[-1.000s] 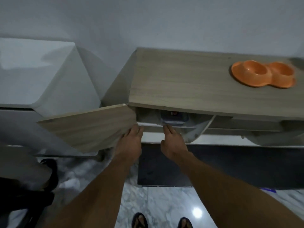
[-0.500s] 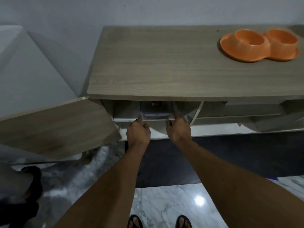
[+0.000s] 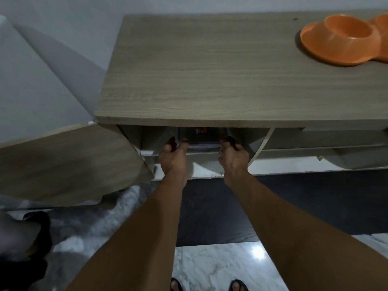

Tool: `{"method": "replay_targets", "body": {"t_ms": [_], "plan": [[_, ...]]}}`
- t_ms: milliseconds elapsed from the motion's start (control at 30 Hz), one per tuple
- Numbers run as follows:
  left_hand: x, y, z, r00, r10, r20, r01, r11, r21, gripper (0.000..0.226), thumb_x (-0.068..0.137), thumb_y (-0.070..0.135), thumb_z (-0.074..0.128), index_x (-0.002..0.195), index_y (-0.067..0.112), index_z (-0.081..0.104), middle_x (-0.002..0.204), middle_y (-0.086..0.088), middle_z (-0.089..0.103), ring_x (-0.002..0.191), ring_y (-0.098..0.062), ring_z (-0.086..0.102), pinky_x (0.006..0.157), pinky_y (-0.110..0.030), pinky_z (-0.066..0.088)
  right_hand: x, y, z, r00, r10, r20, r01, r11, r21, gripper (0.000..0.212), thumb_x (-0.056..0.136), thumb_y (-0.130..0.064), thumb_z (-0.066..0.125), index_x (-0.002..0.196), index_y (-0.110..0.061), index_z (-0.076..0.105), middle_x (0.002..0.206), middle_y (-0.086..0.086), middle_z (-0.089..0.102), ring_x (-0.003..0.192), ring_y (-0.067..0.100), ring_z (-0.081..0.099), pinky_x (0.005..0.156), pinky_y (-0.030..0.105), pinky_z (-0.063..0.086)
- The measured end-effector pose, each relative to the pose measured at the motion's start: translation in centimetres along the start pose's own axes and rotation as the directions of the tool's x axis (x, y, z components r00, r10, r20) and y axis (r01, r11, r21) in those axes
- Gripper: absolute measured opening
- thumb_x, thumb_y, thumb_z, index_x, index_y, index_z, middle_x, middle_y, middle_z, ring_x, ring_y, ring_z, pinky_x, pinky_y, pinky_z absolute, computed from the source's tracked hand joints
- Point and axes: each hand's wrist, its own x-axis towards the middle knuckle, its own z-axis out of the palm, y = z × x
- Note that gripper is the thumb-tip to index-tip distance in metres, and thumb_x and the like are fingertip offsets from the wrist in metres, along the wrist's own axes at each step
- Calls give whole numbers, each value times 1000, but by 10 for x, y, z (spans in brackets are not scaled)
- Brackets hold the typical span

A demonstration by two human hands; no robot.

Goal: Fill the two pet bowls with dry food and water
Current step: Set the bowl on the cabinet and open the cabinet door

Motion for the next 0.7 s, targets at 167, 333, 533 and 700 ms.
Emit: {"method": "replay_targets", "body": {"t_ms": [167, 333, 533, 700], "plan": [[6, -10, 3, 1000, 14, 9, -14, 1000, 20, 30, 89, 20, 68, 116, 8, 65, 100, -6, 67, 94, -21, 61, 91, -35, 49, 9, 6, -1, 998, -35, 42, 35, 999, 5, 15, 96, -11, 55, 108, -13, 64, 89, 0, 58, 69, 6, 53, 66, 23, 46], [6, -17, 0, 997, 53, 54, -52, 998, -26, 29, 90, 17, 66, 118, 9, 65, 101, -3, 68, 94, -17, 60, 89, -33, 47, 9, 10, -2, 999, -27, 30, 23, 991, 130, 15, 94, -6, 61, 107, -12, 64, 99, 6, 68, 80, 13, 58, 80, 29, 53], [-13, -23, -13, 996, 28, 90, -25, 999, -31, 47, 91, 23, 67, 134, 8, 55, 131, -12, 61, 122, -26, 57, 107, -40, 45, -11, 17, -10, 1000, -10, 3, 9, 982, 189, 24, 89, -6, 70, 113, -6, 66, 102, 11, 64, 86, 14, 56, 103, 36, 45], [-51, -25, -30, 992, 53, 111, -54, 999, 3, 42, 88, 26, 68, 128, 14, 60, 121, -8, 67, 112, -24, 63, 101, -44, 48, -40, 19, -35, 1000, -12, 18, 10, 992, 130, 36, 90, -12, 70, 125, -3, 66, 102, 8, 68, 87, 12, 59, 104, 35, 46]]}}
